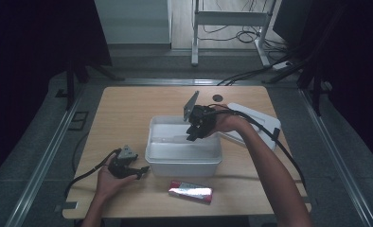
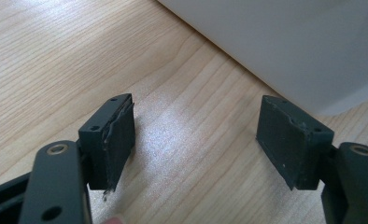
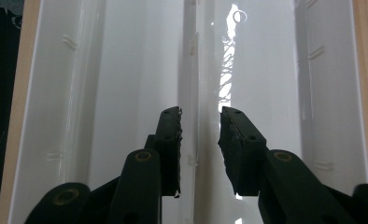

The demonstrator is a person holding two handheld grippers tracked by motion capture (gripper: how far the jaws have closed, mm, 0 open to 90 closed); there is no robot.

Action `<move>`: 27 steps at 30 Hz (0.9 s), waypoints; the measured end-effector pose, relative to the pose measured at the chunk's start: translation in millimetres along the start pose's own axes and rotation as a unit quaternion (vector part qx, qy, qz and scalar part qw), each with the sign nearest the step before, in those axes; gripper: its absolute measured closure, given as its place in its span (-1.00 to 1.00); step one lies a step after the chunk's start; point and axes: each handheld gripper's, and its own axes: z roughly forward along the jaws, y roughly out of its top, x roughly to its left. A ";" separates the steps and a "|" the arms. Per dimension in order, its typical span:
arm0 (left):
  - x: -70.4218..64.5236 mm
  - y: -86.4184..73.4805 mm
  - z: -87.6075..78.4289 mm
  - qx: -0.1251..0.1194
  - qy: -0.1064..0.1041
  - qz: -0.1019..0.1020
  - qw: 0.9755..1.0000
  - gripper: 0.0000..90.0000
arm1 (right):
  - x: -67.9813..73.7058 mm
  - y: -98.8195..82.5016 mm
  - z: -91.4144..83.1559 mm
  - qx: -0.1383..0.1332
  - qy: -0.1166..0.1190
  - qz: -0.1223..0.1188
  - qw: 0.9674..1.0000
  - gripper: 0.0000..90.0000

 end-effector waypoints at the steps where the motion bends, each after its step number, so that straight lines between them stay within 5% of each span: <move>1: 0.0 0.0 0.0 0.000 0.000 0.000 1.000 -0.37 | -0.5 0.6 1.2 0.000 0.002 0.000 1.000 0.52; 27: 0.1 -0.1 -0.1 0.000 -0.001 0.001 1.000 -0.37 | -5.5 12.0 17.4 0.037 0.019 -0.004 0.999 0.66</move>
